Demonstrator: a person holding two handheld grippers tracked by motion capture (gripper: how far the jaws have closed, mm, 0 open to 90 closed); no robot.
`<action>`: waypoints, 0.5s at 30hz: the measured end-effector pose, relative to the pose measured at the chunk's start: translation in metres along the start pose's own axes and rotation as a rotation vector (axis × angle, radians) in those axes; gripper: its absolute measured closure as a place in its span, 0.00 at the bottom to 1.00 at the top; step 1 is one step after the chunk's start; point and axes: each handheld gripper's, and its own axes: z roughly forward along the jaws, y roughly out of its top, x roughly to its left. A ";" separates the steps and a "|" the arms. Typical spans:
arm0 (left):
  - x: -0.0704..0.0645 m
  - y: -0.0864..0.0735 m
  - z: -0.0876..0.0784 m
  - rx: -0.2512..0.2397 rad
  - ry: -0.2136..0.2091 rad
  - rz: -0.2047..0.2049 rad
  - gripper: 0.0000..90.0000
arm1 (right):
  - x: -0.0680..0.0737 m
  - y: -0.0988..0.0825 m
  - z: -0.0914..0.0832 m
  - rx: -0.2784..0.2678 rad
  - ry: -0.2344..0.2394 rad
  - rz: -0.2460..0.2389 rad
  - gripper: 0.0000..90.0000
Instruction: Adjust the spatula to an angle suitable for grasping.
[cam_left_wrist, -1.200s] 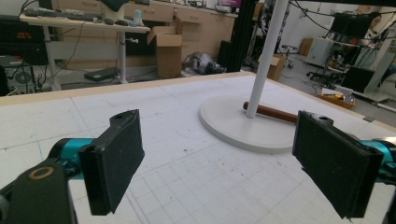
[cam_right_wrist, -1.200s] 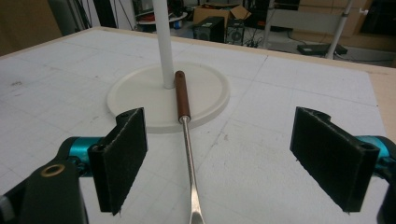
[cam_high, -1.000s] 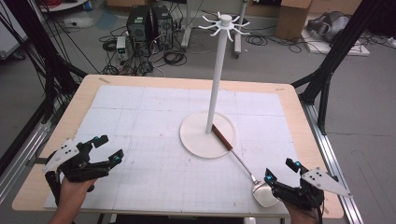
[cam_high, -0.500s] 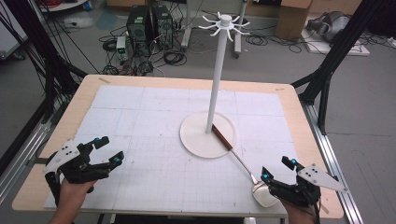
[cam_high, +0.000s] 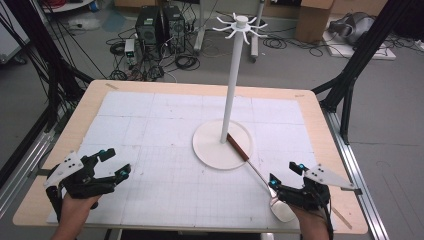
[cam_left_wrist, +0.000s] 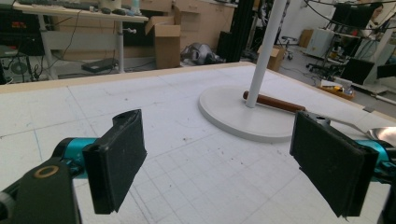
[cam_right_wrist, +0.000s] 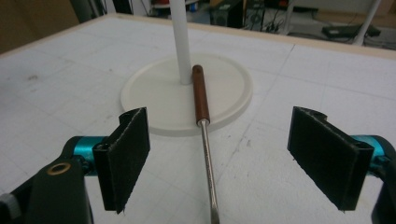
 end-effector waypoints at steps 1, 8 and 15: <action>0.001 0.000 0.000 0.002 0.001 0.001 0.20 | -0.001 0.001 0.003 0.019 0.002 -0.003 0.20; 0.003 -0.001 0.002 0.013 -0.001 0.001 0.21 | -0.007 0.007 0.024 0.086 0.017 -0.015 0.22; 0.006 -0.004 0.001 0.011 0.014 -0.022 0.21 | -0.006 0.008 0.033 0.104 0.038 -0.003 0.25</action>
